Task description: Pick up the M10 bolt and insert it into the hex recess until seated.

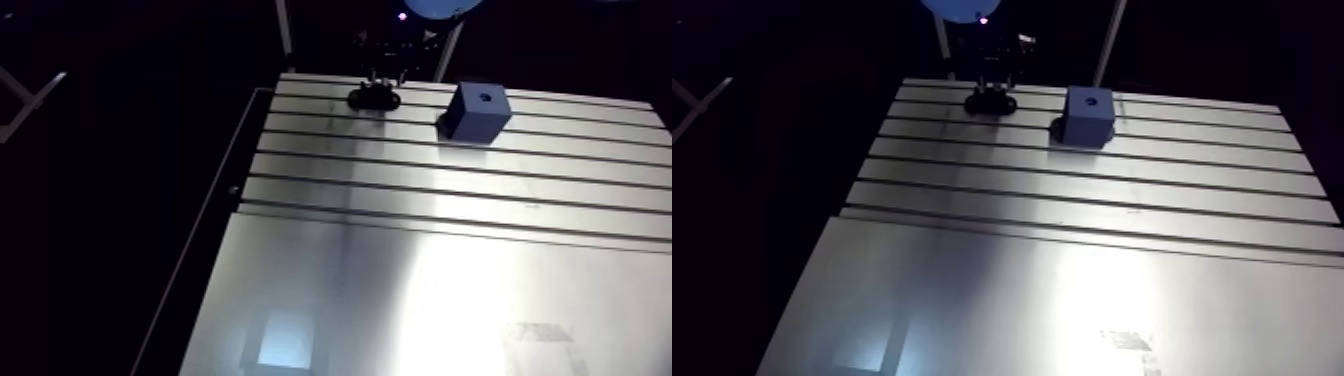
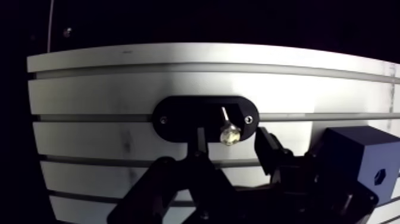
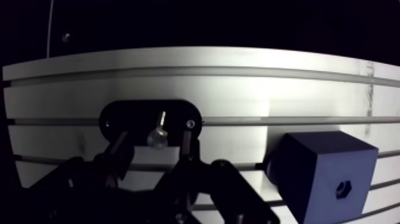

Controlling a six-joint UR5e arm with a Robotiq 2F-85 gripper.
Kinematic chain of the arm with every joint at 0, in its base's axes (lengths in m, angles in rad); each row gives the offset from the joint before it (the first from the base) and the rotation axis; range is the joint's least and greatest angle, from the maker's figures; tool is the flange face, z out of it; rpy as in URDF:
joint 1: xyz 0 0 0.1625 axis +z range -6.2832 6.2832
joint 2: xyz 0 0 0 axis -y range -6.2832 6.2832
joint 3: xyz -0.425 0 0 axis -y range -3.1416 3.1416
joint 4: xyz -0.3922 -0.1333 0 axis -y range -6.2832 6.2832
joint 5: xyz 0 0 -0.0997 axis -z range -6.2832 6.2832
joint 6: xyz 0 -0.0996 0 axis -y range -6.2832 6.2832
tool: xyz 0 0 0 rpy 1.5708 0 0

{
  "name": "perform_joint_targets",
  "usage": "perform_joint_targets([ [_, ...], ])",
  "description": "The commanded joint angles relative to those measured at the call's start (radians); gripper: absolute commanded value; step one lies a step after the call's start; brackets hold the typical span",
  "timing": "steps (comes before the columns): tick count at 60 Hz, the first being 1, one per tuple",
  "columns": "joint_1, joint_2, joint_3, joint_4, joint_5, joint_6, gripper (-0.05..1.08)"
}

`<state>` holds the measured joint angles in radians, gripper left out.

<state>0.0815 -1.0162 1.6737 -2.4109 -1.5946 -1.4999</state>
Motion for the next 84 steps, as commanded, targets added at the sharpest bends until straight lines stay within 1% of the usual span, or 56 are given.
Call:
perform_joint_targets([
  [1, 0.0, 0.002, -0.001, 0.0, 0.0, 0.0, 0.52],
  [14, 0.0, 0.003, -0.001, 0.0, 0.002, 0.0, 0.55],
  [61, -0.002, 0.008, -0.001, -0.001, 0.002, -0.001, 0.6],
  [67, -0.002, 0.008, 0.001, -0.019, 0.004, -0.004, 0.61],
  [84, -0.002, 0.009, 0.001, -0.021, 0.004, -0.006, 0.62],
])
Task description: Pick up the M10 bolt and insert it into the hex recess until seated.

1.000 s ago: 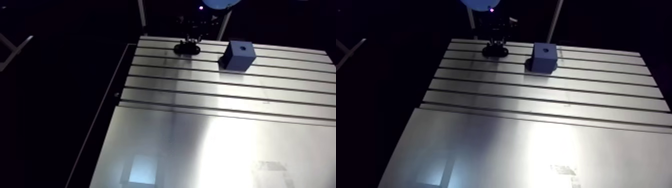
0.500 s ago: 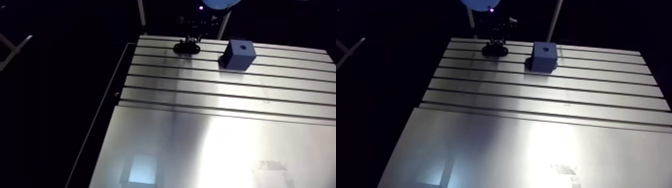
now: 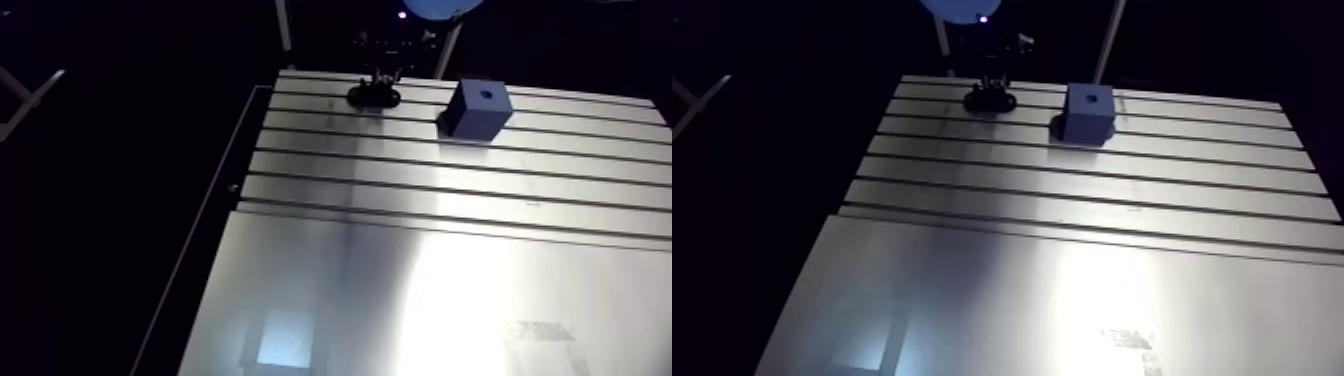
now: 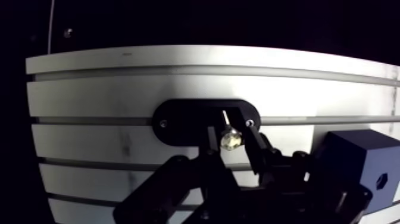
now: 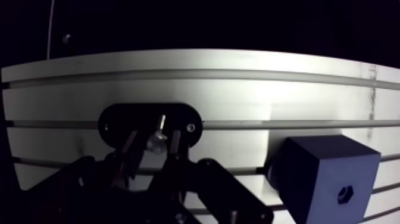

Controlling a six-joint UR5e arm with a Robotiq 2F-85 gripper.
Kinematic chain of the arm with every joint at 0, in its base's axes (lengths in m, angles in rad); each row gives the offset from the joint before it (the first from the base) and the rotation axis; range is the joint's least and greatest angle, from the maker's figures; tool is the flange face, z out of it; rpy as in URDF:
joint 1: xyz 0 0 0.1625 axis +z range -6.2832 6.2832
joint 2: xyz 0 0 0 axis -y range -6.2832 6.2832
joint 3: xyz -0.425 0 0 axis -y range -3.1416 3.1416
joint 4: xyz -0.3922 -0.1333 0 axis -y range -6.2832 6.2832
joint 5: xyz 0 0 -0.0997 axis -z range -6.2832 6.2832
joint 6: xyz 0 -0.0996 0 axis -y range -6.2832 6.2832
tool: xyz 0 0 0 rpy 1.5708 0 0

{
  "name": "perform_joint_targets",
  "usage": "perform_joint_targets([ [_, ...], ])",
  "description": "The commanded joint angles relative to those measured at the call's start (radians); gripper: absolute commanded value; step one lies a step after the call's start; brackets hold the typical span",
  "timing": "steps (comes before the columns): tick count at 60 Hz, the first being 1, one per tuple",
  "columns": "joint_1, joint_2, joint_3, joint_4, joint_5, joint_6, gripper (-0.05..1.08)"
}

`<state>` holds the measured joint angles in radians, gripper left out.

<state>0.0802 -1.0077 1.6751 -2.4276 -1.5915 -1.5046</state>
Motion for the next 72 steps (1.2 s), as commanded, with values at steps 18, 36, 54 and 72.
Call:
perform_joint_targets([
  [18, 0.0, 0.001, 0.001, -0.003, 0.002, -0.001, 0.63],
  [36, 0.0, 0.001, 0.001, -0.005, 0.002, -0.001, 0.68],
  [54, 0.0, 0.004, 0.001, -0.005, 0.002, 0.0, 0.69],
  [72, 0.0, 0.005, 0.001, -0.005, 0.0, 0.0, 0.7],
])
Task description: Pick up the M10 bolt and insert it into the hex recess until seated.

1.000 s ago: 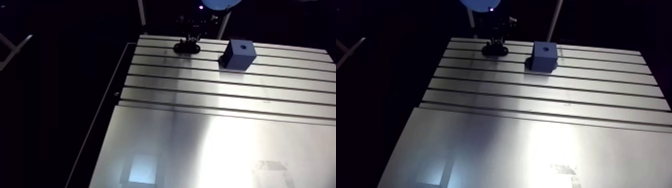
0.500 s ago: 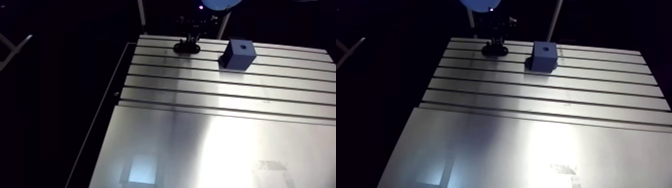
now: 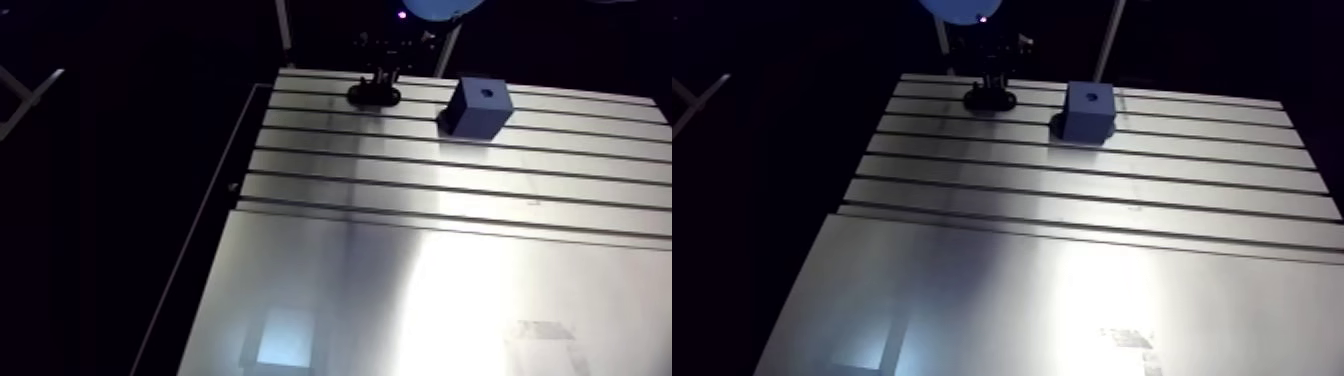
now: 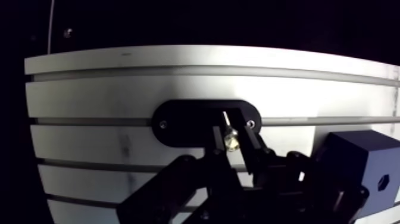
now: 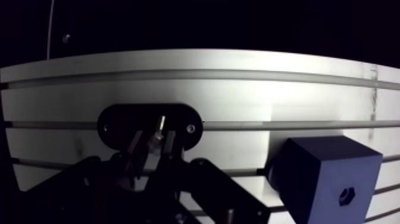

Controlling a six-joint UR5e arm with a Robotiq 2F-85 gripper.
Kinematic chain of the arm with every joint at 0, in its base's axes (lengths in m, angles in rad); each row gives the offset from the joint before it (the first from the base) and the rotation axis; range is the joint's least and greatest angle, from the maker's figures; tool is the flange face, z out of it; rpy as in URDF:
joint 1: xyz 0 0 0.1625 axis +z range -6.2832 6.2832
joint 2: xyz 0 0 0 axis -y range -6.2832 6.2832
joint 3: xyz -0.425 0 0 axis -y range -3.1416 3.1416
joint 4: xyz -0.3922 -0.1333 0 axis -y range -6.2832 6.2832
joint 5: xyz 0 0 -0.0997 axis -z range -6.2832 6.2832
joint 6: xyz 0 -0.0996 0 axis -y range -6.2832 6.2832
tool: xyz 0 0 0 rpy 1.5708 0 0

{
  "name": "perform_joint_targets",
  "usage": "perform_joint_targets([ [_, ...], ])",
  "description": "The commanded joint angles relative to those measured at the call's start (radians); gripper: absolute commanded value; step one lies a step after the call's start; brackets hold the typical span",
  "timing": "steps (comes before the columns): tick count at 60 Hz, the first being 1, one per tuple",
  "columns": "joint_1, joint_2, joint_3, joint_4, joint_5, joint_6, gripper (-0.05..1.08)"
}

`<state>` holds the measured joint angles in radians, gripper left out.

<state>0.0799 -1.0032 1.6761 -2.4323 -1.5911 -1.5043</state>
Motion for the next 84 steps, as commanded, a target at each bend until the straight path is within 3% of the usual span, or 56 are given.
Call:
perform_joint_targets([
  [1, 0.0, 0.001, 0.0, 0.0, 0.0, 0.0, 0.7],
  [53, -0.006, -0.044, -0.024, 0.02, 0.009, -0.009, 0.76],
  [57, -0.006, -0.052, -0.034, 0.053, 0.014, -0.031, 0.76],
  [59, -0.006, -0.055, -0.052, 0.106, 0.035, -0.082, 0.76],
  [65, -0.011, -0.077, -0.074, 0.174, 0.056, -0.141, 0.76],
  [78, -0.03, -0.144, -0.164, 0.348, 0.056, -0.306, 0.78],
  [84, -0.09, -0.164, -0.23, 0.453, 0.053, -0.406, 0.78],
])
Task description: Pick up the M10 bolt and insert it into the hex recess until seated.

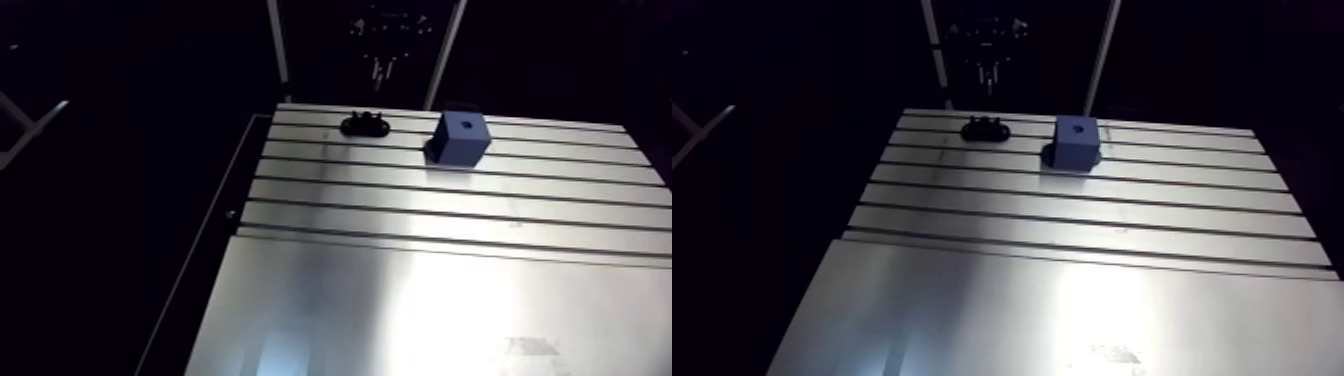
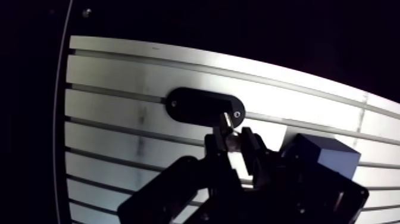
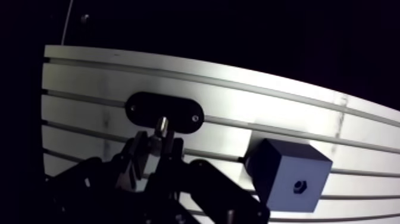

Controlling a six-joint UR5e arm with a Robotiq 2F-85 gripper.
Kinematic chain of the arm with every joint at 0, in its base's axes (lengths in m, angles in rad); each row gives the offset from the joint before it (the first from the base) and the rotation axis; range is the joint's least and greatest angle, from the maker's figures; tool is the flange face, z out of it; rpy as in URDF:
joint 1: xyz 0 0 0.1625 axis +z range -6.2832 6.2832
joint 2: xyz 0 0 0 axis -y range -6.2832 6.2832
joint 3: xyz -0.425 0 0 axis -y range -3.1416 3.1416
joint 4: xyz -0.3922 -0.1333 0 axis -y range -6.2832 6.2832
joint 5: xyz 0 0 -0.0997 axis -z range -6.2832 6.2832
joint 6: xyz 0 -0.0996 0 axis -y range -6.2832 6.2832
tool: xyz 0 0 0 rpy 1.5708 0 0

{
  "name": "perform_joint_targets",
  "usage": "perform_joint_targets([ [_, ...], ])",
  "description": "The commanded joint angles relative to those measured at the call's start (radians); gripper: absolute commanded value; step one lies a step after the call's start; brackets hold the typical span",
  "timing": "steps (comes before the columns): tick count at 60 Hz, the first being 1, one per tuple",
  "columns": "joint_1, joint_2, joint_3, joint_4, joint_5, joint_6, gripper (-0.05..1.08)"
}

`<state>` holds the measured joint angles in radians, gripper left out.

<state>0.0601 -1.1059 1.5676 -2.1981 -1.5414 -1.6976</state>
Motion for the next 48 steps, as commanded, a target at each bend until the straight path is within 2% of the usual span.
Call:
perform_joint_targets([
  [1, -0.07, -0.062, -0.122, 0.219, 0.004, -0.213, 0.78],
  [9, -0.109, -0.068, -0.194, 0.367, -0.002, -0.29, 0.78],
  [11, -0.128, -0.07, -0.232, 0.447, -0.001, -0.357, 0.78],
  [13, -0.133, -0.068, -0.248, 0.485, -0.004, -0.396, 0.78],
  [24, -0.184, -0.067, -0.29, 0.537, -0.011, -0.547, 0.78],
  [26, -0.186, -0.065, -0.302, 0.545, -0.029, -0.583, 0.78],
  [28, -0.186, -0.065, -0.302, 0.545, -0.029, -0.583, 0.78],
  [30, -0.19, -0.06, -0.312, 0.557, -0.071, -0.606, 0.78],
  [31, -0.19, -0.06, -0.312, 0.557, -0.071, -0.606, 0.78],
  [32, -0.189, -0.058, -0.312, 0.561, -0.088, -0.611, 0.78],
  [33, -0.189, -0.058, -0.312, 0.561, -0.088, -0.611, 0.78],
  [34, -0.189, -0.059, -0.311, 0.566, -0.108, -0.61, 0.78],
  [35, -0.189, -0.059, -0.311, 0.566, -0.108, -0.61, 0.78],
  [36, -0.189, -0.059, -0.308, 0.565, -0.121, -0.612, 0.78],
  [41, -0.189, -0.058, -0.303, 0.565, -0.128, -0.615, 0.78],
  [48, -0.191, -0.058, -0.3, 0.567, -0.128, -0.622, 0.77],
])
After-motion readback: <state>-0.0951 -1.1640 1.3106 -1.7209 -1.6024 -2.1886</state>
